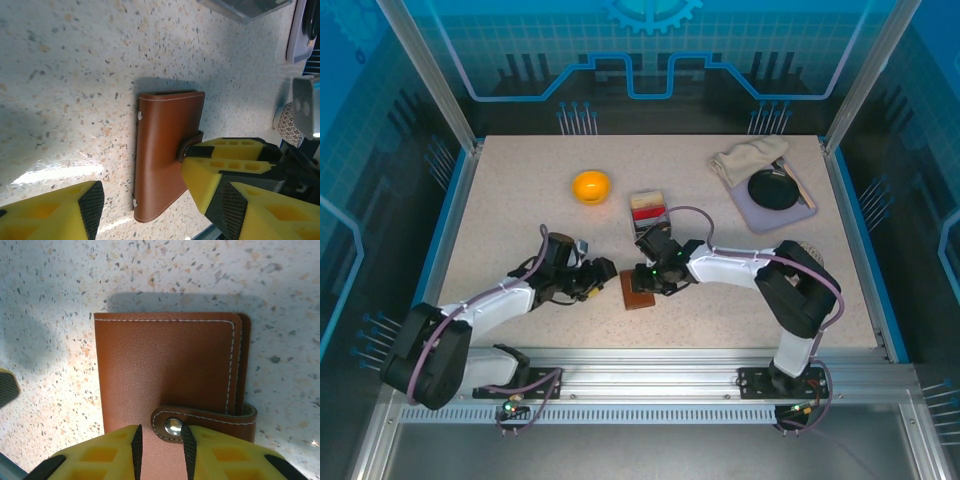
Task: Put the credit cards into the card holder
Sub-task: Move the card holder to the bottom-center of the table.
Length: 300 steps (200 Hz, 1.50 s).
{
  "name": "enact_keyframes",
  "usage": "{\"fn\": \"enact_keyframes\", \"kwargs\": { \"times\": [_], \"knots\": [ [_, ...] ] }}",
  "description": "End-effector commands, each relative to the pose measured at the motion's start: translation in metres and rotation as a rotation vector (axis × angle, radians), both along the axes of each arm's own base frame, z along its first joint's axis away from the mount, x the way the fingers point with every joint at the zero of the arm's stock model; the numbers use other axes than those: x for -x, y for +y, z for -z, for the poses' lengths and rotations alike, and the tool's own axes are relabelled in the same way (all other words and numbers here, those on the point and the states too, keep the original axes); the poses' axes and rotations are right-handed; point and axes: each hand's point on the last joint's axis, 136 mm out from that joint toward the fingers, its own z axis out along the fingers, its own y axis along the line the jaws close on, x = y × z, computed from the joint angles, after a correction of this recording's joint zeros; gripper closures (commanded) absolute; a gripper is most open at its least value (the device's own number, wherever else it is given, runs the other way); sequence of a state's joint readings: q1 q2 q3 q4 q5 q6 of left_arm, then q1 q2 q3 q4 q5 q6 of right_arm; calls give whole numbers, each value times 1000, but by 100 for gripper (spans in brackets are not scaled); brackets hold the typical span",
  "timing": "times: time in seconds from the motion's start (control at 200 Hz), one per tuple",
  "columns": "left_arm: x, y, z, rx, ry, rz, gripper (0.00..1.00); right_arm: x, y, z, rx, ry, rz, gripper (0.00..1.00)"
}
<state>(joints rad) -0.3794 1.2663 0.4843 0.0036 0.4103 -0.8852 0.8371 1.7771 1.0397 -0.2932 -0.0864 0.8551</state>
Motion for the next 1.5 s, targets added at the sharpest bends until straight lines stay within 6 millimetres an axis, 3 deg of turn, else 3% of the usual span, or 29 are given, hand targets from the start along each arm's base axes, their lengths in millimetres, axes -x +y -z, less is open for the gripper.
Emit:
{"fn": "enact_keyframes", "kwargs": {
  "times": [0.0,0.145,0.55,0.64,0.78,0.875,0.925,0.97,1.09,1.185,1.36,1.406,1.496],
  "knots": [
    [0,-11,1,14,9,35,33,0,-4,-14,-23,-11,37,69],
    [-1,-18,6,27,17,49,34,-6,-17,-33,55,-74,30,68],
    [-3,-23,22,33,16,58,34,-15,-34,-40,199,-110,-8,66],
    [-7,-31,26,50,15,61,34,-15,-40,-38,219,-92,-2,66],
    [-9,-51,30,64,10,102,34,-29,-48,-53,255,-118,1,66],
    [-6,-64,36,115,31,90,36,-31,-57,-63,270,-151,5,65],
    [-7,-59,48,60,68,78,36,-29,-63,-64,276,-164,11,64],
    [-11,-56,49,31,105,85,44,-29,-68,-66,268,-155,20,63],
    [-26,-49,25,2,54,71,44,-34,-63,-71,219,-127,-23,64],
    [-26,-42,24,-72,68,74,46,-34,-60,-66,234,-113,-60,67],
    [-22,-52,23,-16,75,117,39,-31,-37,-48,155,-53,-91,75],
    [-21,-54,26,-15,95,127,42,-28,-34,-43,154,-33,-88,80],
    [-15,-57,28,-25,105,137,47,-21,-30,-37,131,-14,-74,80]
  ]
}}
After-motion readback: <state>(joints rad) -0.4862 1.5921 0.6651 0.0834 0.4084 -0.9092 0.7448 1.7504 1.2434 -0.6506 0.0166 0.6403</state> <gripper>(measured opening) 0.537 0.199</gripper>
